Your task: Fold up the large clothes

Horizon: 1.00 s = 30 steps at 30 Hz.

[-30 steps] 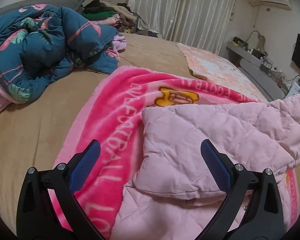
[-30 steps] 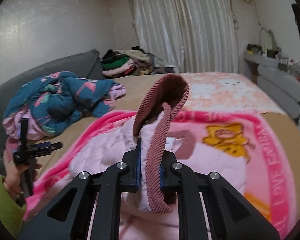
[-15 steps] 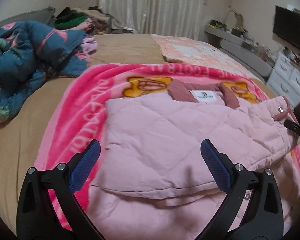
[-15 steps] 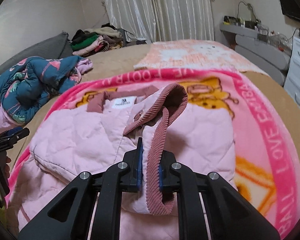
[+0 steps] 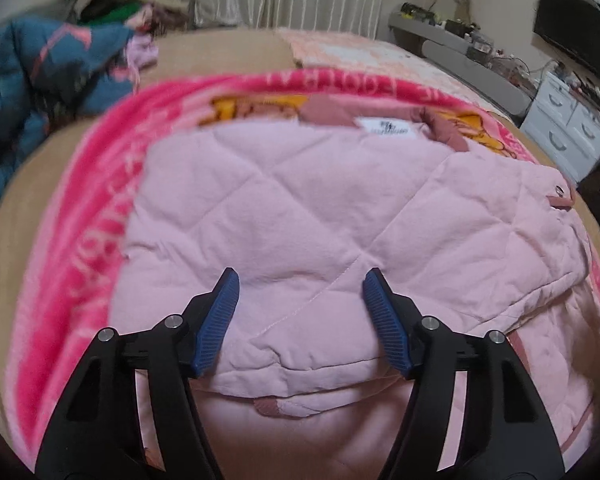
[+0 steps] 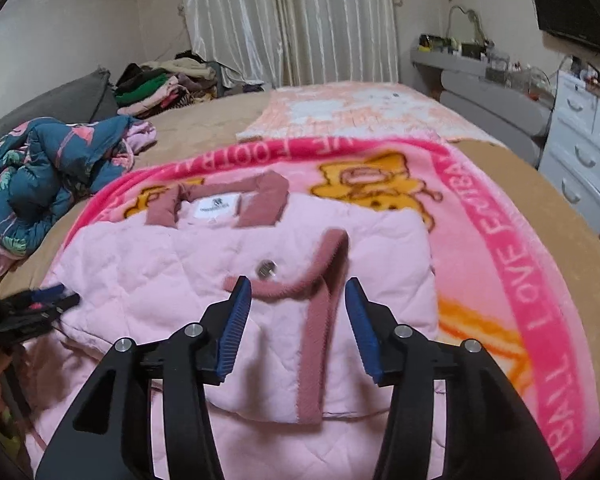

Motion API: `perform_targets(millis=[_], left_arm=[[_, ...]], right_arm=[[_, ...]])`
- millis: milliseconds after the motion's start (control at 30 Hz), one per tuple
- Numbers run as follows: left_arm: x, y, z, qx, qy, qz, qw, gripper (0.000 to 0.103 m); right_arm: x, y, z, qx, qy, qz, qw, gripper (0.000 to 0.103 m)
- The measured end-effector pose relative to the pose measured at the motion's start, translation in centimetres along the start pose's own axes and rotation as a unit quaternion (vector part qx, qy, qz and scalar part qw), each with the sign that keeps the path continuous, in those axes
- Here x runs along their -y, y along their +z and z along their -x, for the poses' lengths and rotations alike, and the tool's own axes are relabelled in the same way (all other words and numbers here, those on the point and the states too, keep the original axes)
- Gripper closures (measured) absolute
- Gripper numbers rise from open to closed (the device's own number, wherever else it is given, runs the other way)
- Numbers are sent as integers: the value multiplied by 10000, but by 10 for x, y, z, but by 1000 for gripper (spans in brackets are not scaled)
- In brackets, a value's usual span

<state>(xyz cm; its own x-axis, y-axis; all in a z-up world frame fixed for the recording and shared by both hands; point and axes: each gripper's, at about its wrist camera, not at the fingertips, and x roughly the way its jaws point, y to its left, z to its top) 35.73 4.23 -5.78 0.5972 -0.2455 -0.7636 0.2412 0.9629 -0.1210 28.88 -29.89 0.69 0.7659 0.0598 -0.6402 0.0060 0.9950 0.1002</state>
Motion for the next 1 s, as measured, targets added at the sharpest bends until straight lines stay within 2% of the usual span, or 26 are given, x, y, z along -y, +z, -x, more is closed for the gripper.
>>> perform_targets(millis=[133,267,467,567,767,1000], left_arm=[[-4,-3,-2,-26,-8,46,10000,42],[-1,-4,-1,-11,67,0,10000,42],[0,-5,1,-25,36,10,10000,42],[0,-5,1,-37,60,-23,10000,42],[1,-4,6,-13,68,-40,10000,42],[20,5,33,205,-40,-224,9995,40]], right_arm=[[-30,9,-11,-68,260,346,9990,47],[-60,16,-33,-261,575,527,9966,39],[-78,6,-102,-1122,319,772,9902,35],[-78,-5,-119,-1161,264,768,9899,35],[-80,-8,-116,-1110,191,670,9914,34],[-74,-10,-54,-665,438,246,9965,30]])
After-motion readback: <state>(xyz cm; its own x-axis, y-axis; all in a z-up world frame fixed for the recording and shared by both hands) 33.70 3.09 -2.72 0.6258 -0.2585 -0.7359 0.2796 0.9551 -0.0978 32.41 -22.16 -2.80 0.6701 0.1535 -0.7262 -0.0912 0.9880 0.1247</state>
